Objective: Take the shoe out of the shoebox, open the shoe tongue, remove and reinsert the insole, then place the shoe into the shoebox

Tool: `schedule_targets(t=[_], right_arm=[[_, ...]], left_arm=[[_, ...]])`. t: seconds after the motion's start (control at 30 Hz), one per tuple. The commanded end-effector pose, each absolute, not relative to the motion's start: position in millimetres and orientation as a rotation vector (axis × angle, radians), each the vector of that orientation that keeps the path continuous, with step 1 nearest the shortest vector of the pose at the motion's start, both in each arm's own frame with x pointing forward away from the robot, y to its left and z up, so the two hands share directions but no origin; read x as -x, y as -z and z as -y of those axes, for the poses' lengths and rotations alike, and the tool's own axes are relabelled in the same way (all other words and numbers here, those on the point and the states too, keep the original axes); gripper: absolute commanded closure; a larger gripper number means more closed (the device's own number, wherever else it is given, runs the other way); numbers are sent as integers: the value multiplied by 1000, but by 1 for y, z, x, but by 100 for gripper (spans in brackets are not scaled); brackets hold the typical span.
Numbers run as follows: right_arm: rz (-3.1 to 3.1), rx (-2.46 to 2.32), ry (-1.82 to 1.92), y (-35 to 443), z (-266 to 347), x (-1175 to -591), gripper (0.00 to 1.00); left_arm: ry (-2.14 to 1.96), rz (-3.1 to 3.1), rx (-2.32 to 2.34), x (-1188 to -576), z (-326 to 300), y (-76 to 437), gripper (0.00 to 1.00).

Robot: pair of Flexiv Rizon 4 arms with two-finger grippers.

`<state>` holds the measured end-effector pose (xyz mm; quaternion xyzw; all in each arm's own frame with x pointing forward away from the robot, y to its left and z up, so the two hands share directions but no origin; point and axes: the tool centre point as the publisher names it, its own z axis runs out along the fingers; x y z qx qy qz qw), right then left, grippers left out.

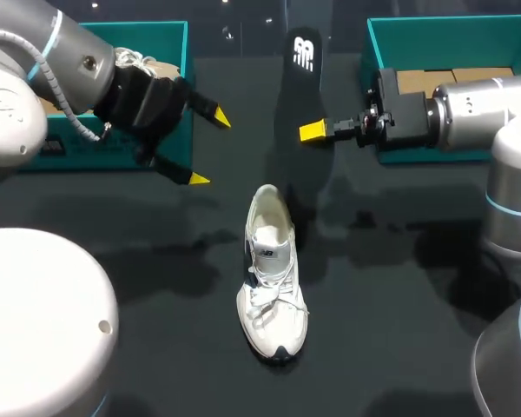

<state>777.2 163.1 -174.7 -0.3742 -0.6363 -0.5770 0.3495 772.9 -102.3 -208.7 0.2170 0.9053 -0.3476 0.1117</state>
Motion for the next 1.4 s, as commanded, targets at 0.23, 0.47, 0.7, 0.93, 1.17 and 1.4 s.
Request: schedule_targets(t=[0.23,0.47,0.7,0.93,1.17,1.4], right_arm=[[1696,930,1525,188,-161,-778,100],[1696,930,1525,188,-161,-778,100],[1701,769,1612,210,-176,-789,100],[1729,645,1663,225,-187,-799,100],[1729,645,1663,225,-187,-799,100],[1785,688,1636,239,-203,-801,100]], left_arm=[[801,-2824,-451,-758,117,236,0],[757,-2845,-416,-758,119,243,0],[744,-2945,-336,-754,117,282,0],[742,-2968,-253,-754,113,301,0],[742,-2968,-253,-754,113,301,0],[749,-2952,-244,-754,116,321,0]])
